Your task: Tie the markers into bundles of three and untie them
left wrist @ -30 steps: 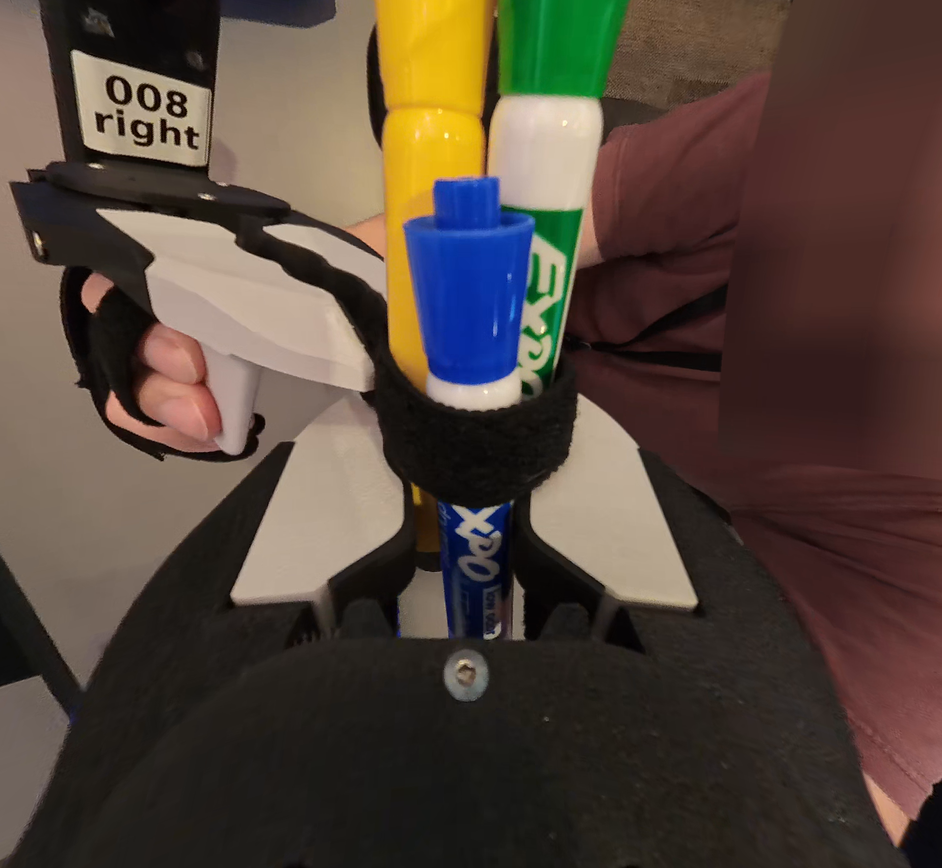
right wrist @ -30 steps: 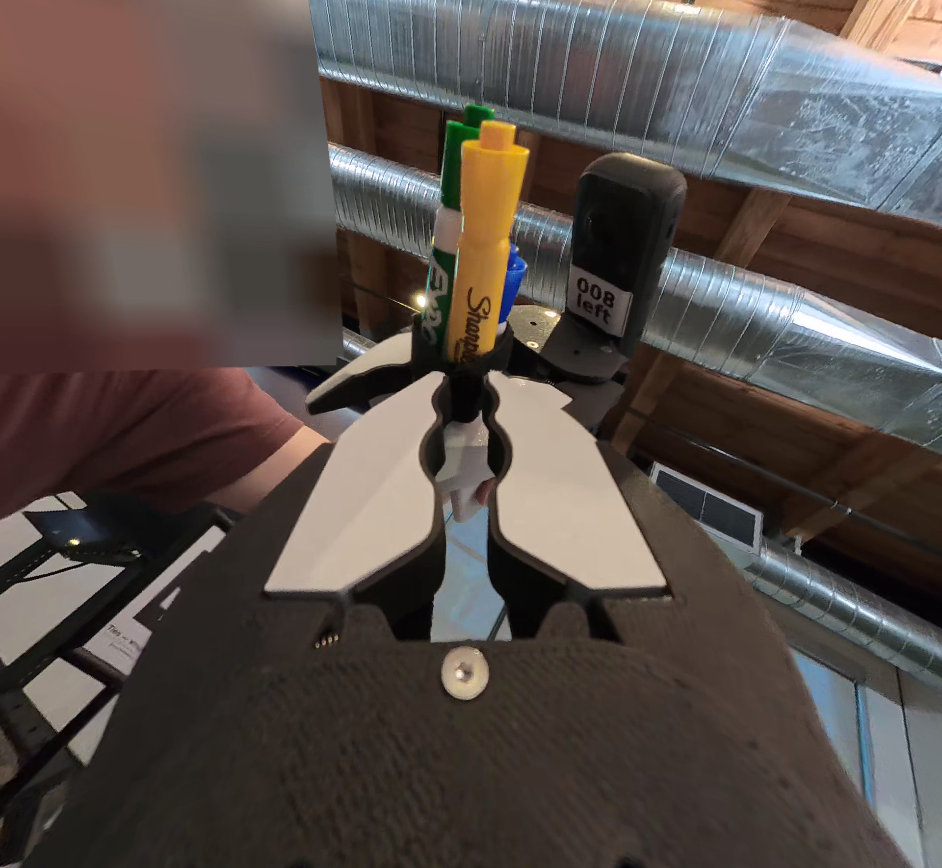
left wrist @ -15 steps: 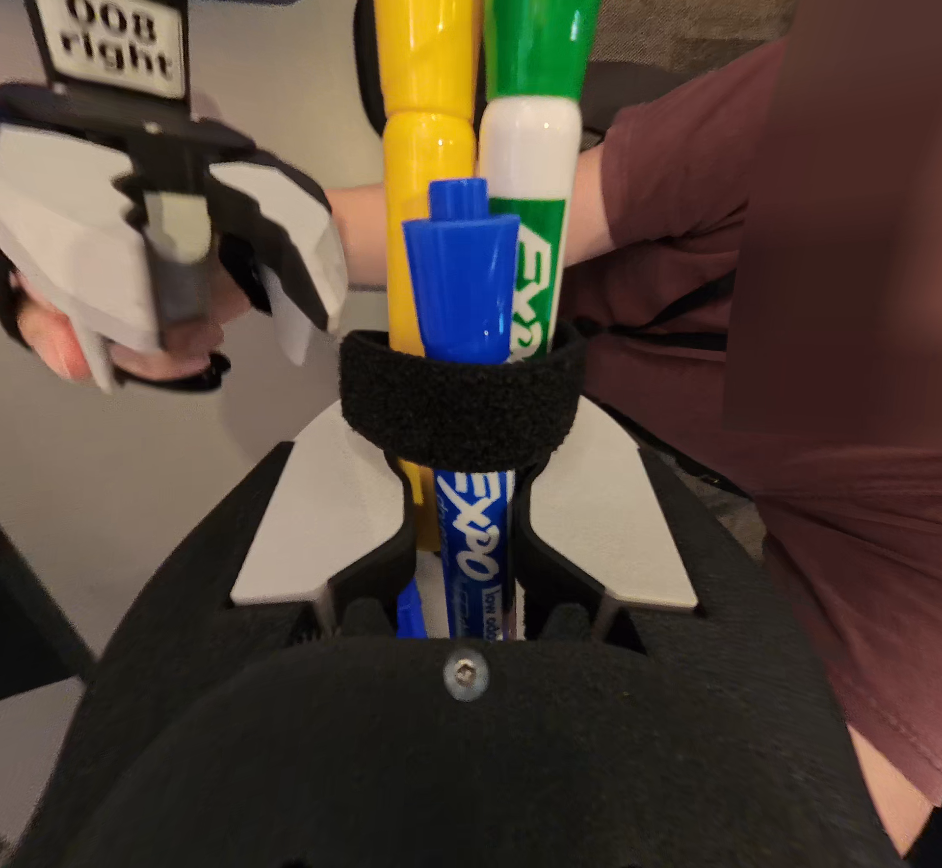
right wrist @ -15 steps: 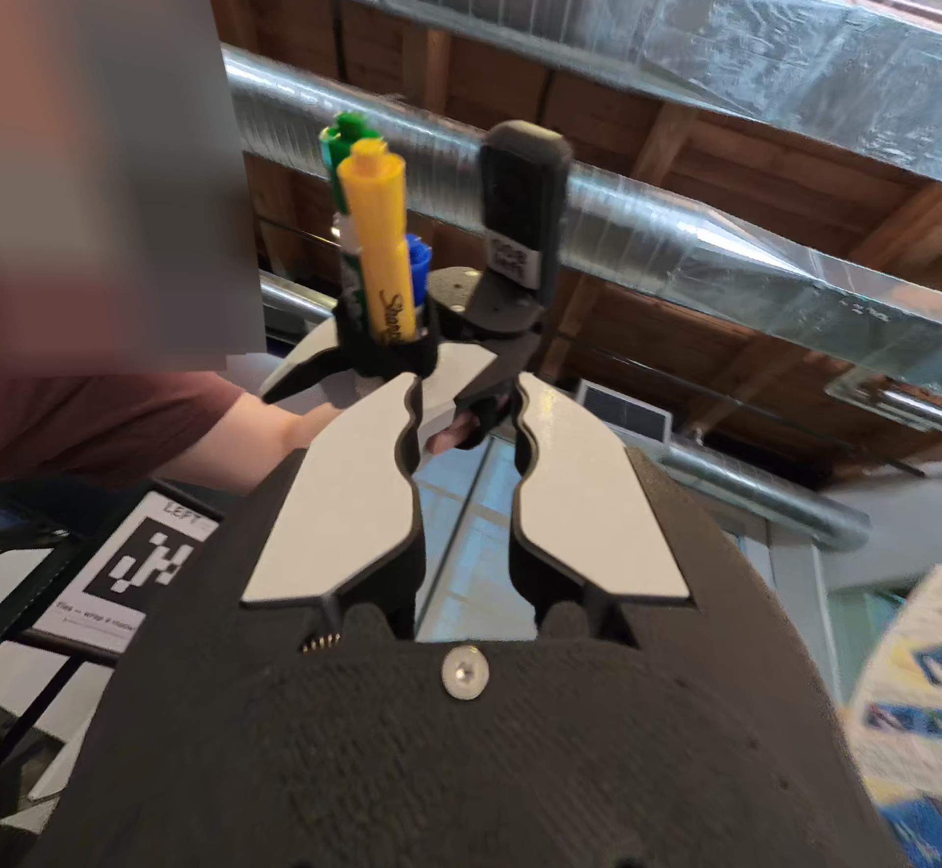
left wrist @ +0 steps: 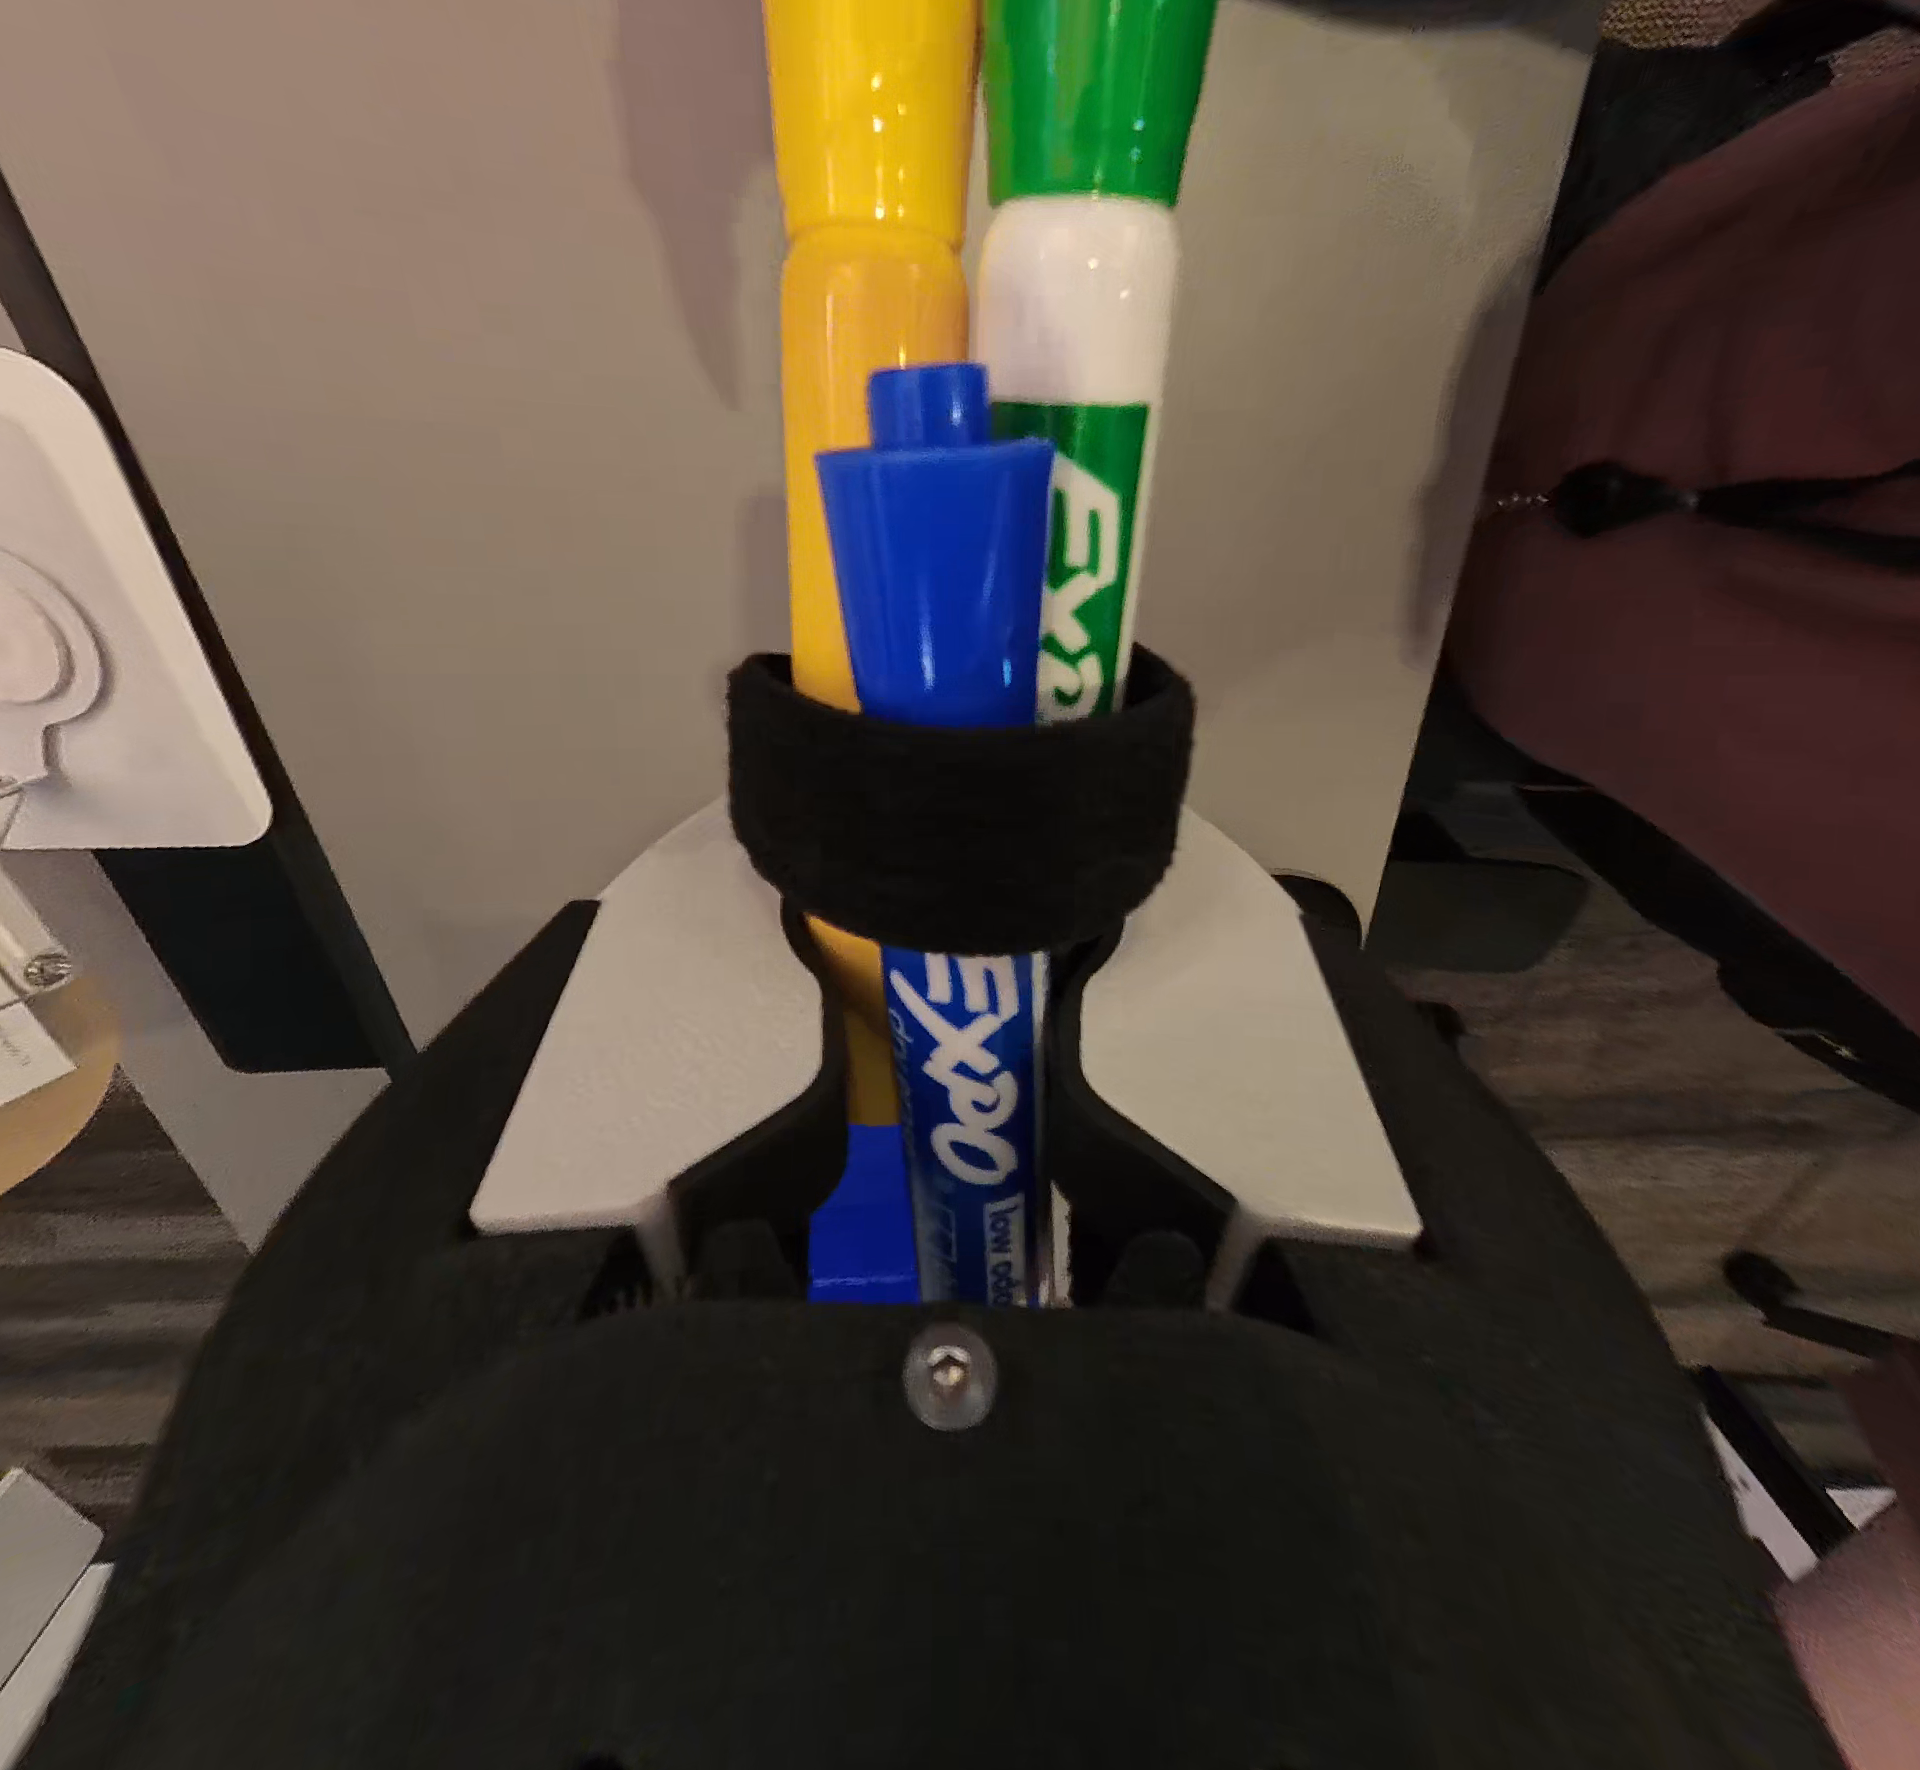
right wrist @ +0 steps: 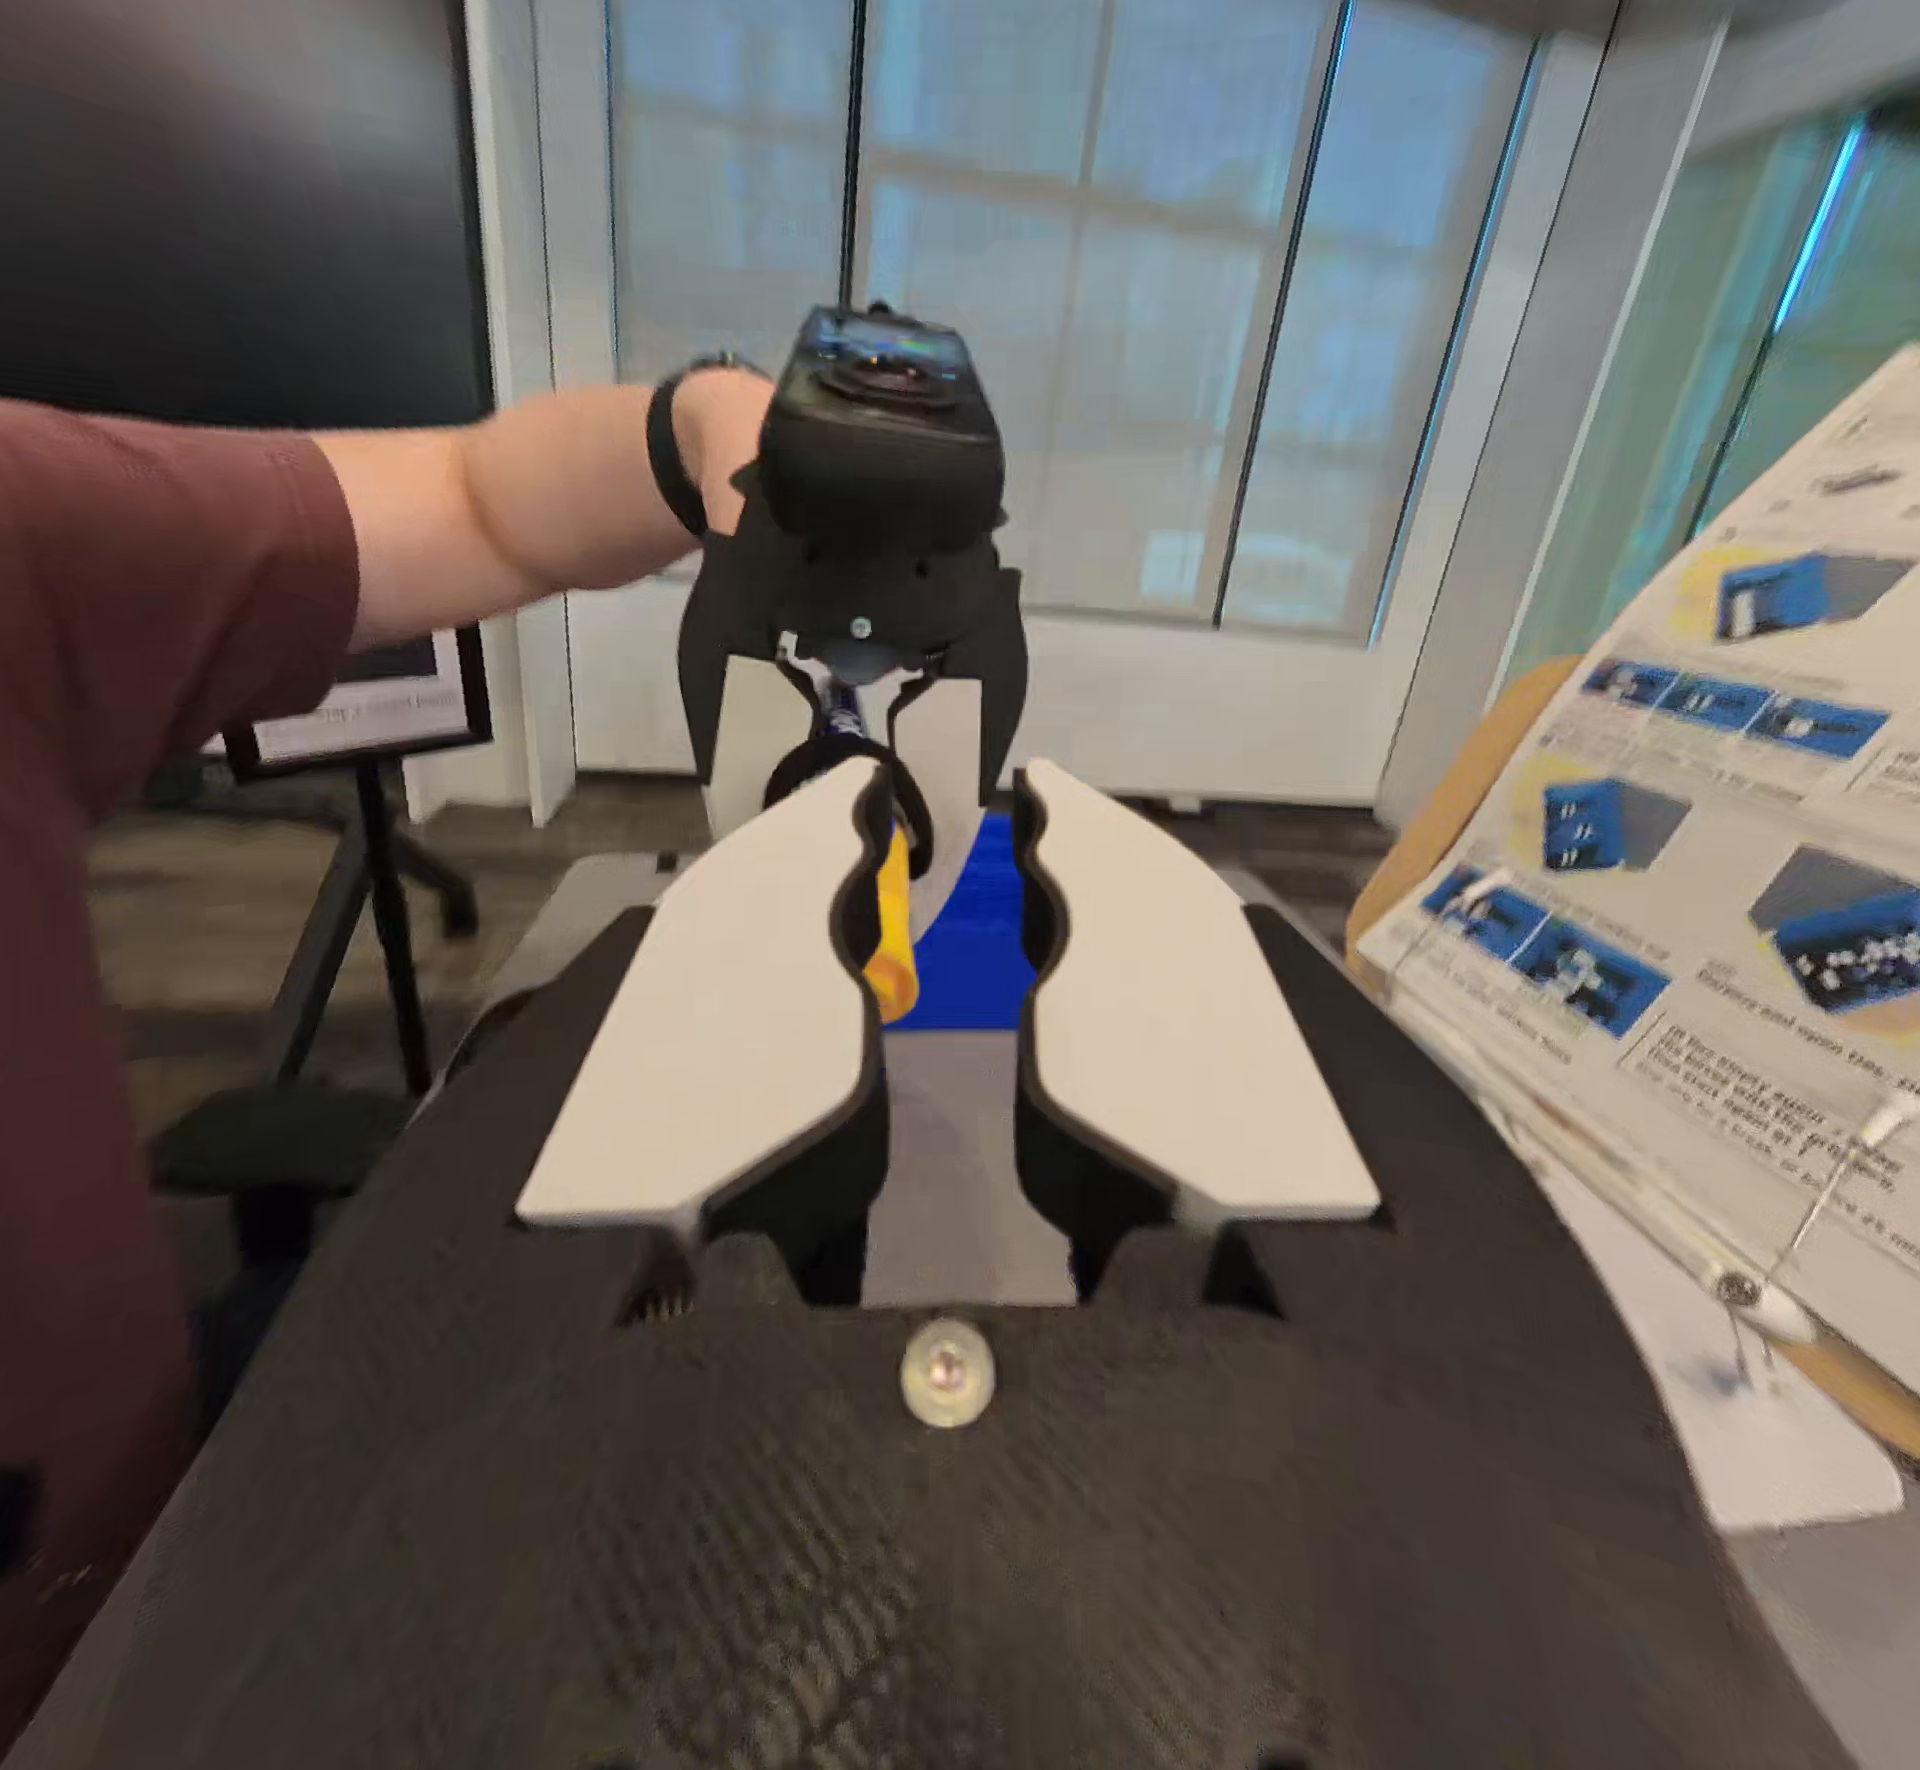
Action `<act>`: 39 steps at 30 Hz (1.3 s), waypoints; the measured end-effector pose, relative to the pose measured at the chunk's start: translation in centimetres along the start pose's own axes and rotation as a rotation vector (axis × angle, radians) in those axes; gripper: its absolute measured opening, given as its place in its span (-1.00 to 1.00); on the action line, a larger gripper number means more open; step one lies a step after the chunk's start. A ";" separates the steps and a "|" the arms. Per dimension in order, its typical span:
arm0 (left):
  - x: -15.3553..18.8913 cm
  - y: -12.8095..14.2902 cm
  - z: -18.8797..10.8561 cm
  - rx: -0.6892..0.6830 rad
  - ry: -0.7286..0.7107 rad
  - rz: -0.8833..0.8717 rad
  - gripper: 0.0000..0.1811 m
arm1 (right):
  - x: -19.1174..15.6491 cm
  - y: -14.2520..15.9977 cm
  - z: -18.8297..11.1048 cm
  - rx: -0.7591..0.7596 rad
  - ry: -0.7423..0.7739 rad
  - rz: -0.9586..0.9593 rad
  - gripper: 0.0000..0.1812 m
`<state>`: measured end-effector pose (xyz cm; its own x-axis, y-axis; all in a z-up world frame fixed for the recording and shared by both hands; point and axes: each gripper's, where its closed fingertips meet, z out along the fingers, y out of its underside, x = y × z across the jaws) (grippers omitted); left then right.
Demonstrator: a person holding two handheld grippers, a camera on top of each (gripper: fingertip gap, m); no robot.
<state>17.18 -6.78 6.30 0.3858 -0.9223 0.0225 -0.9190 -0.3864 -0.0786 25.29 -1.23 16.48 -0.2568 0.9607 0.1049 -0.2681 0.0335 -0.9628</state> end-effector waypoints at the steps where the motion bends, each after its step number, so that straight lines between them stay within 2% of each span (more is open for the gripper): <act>1: 0.2 0.4 0.5 0.000 -0.005 0.000 -0.51 | -0.5 0.2 0.6 -0.057 0.002 0.009 -0.74; 5: 1.4 1.1 2.1 0.042 -0.005 0.007 -0.51 | -3.3 2.0 2.8 -0.228 -0.056 0.126 -0.75; 8: 1.9 1.5 2.7 0.058 -0.011 0.008 -0.51 | -4.3 5.3 3.7 -0.414 -0.048 0.106 -0.75; 10: 1.9 1.9 2.9 0.047 -0.009 -0.007 -0.51 | -4.8 6.6 4.5 -0.473 -0.052 0.081 -0.75; 15: 1.9 2.6 2.9 0.001 -0.021 -0.009 -0.50 | -4.8 7.5 5.6 -0.495 -0.050 0.118 -0.77; 18: 2.0 2.4 2.7 0.004 -0.024 -0.004 -0.50 | -4.3 7.5 5.7 -0.496 -0.031 0.110 -0.61; 19: 1.8 2.3 2.7 0.007 -0.035 0.001 -0.51 | -4.2 7.4 5.7 -0.496 -0.032 0.100 -0.61; 21: 1.8 2.3 2.8 0.004 -0.035 0.006 -0.51 | -4.4 7.4 5.8 -0.499 -0.049 0.094 -0.63; 23: 1.9 2.2 2.8 0.003 -0.029 0.006 -0.51 | -4.6 7.6 6.0 -0.511 -0.070 0.105 -0.76; 39: 1.8 1.9 2.2 0.046 -0.026 0.009 -0.52 | -4.3 6.2 4.4 -0.468 -0.068 0.175 -0.78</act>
<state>16.28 -9.19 3.96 0.3805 -0.9248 -0.0046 -0.9178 -0.3770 -0.1246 20.64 -6.41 11.16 -0.3245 0.9435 -0.0671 0.2256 0.0083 -0.9742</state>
